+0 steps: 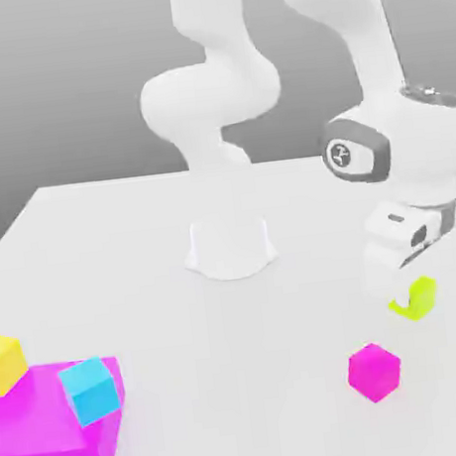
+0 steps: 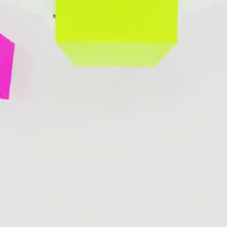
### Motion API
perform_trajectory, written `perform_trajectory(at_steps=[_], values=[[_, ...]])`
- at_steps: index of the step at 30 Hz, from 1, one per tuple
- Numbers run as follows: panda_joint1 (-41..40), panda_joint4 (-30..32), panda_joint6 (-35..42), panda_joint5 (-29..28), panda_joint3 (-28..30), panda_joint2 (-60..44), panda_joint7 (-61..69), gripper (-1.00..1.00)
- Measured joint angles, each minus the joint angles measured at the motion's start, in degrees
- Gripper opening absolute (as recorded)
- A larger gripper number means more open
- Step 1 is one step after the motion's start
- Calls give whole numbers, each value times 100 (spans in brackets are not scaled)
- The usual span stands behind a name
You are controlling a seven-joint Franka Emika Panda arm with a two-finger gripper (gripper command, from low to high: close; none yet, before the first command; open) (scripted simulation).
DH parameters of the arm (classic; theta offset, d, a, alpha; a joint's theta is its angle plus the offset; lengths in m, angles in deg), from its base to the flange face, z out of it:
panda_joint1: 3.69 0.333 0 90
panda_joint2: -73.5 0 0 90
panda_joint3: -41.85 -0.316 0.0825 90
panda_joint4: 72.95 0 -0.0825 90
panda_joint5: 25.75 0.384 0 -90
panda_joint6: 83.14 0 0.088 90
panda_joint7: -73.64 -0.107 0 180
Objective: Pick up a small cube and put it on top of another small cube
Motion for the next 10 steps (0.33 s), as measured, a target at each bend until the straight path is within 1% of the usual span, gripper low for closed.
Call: perform_trajectory(at_steps=[1, 3, 4, 5, 7, 8, 10], values=[[-233, -86, 219, 81, 143, 136, 276, -100], [-794, -171, 167, 74, 119, -4, 452, -100], [-836, -193, 26, 8, 32, -168, 437, -100], [-688, -210, -138, -101, -25, -355, 373, -100], [-572, -240, -503, -340, 45, -758, 209, -100], [-544, -250, -629, -432, 81, -898, 143, 100], [-544, -250, -629, -432, 81, -898, 143, 100]])
